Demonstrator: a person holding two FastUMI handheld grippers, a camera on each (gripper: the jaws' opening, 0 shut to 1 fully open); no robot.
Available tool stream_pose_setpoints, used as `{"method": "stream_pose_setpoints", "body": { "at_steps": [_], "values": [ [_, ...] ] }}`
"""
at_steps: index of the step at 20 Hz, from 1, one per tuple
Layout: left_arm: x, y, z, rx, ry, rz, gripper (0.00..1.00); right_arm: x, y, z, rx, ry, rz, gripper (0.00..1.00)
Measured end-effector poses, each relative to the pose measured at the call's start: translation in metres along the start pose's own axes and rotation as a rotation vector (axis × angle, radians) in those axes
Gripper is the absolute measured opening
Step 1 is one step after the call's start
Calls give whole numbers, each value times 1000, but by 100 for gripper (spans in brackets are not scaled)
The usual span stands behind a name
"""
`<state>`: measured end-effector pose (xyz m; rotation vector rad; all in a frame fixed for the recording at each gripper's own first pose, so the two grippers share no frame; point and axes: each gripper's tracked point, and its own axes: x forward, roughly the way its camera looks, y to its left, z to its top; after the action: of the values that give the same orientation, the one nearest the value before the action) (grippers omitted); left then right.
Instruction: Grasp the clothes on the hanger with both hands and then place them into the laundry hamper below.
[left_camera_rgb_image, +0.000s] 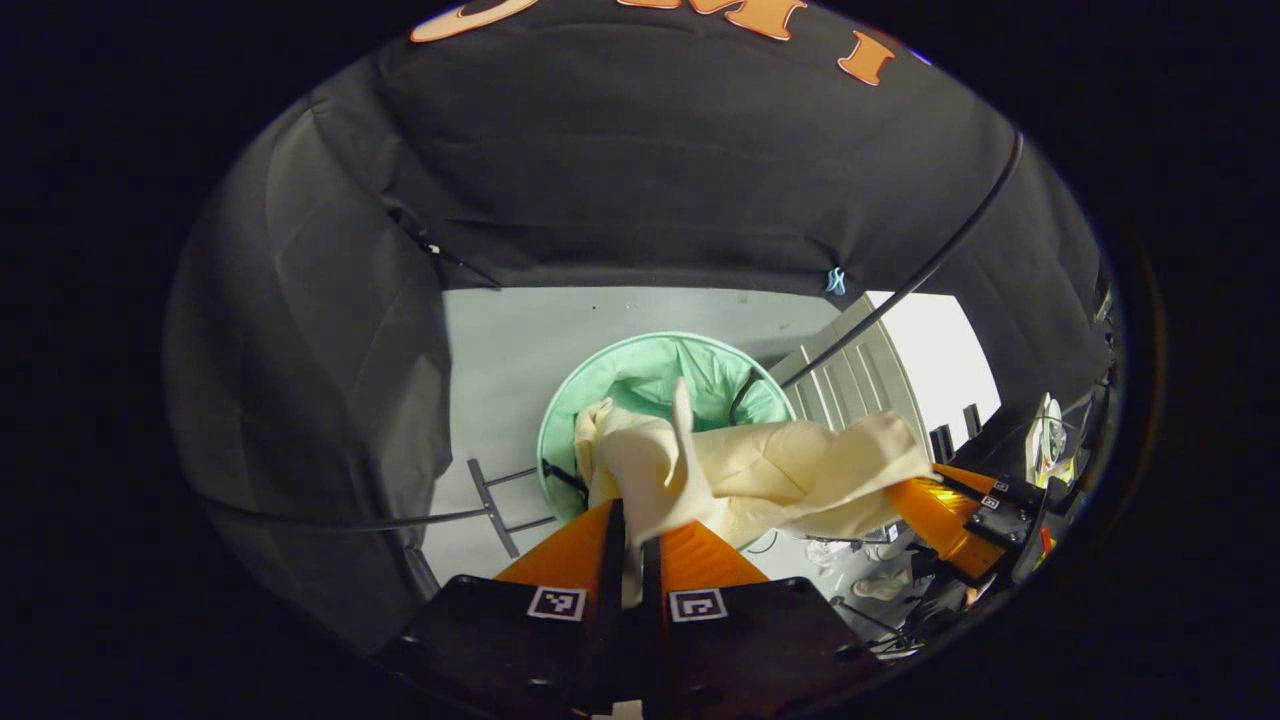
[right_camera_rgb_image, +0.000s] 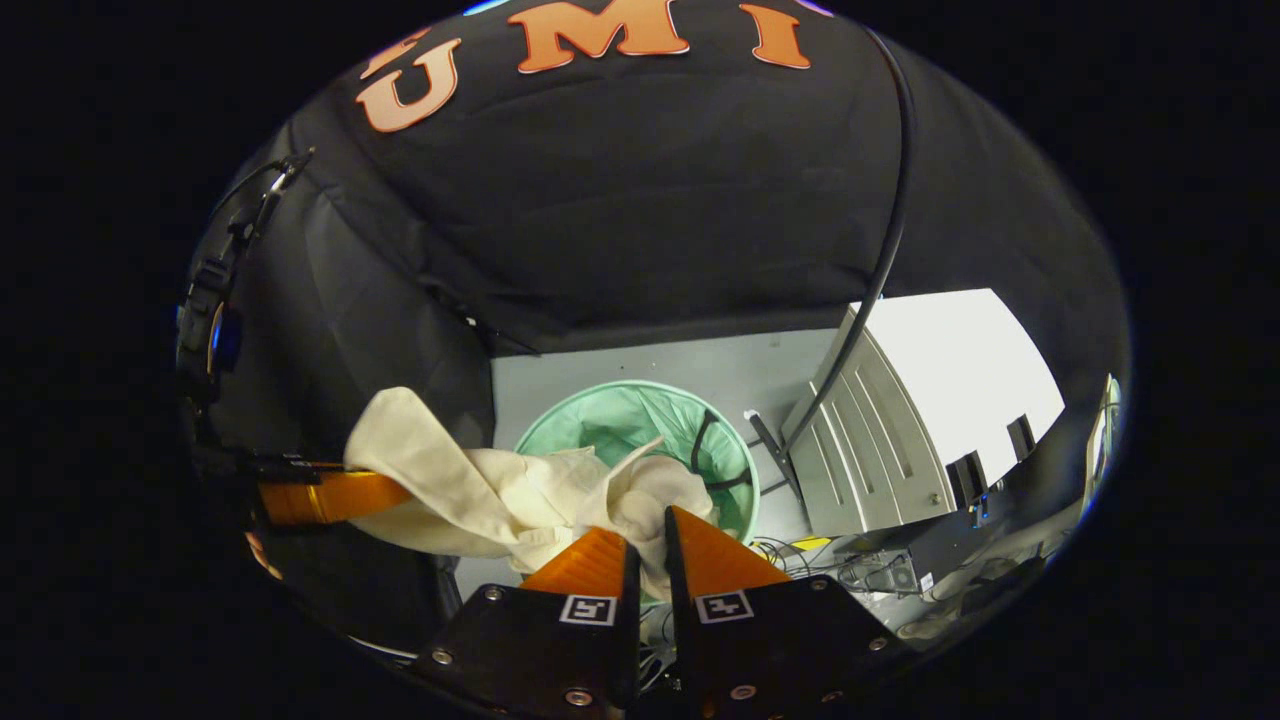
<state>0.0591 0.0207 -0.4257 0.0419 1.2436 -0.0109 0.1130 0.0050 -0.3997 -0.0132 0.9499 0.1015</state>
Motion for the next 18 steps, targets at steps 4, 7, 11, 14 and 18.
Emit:
{"method": "stream_pose_setpoints", "body": {
  "at_steps": [4, 7, 11, 14, 18],
  "values": [
    [-8, 1, -1, -6, 1, -5, 47, 2, 0, 7, -34, -23, 1, 35],
    [-10, -2, -4, -25, 0, -12, 76, -4, -5, 15, -57, -48, -25, 70],
    [-20, -3, -7, -18, -18, -5, 84, -13, -6, 20, -24, -55, -20, 94],
    [-29, 1, -8, -8, -38, 2, 88, -25, -11, 26, -19, -75, -26, 94],
    [-45, -1, -9, -20, -59, 8, 96, -42, -14, 33, -5, -108, -33, 94]
  ]
}}
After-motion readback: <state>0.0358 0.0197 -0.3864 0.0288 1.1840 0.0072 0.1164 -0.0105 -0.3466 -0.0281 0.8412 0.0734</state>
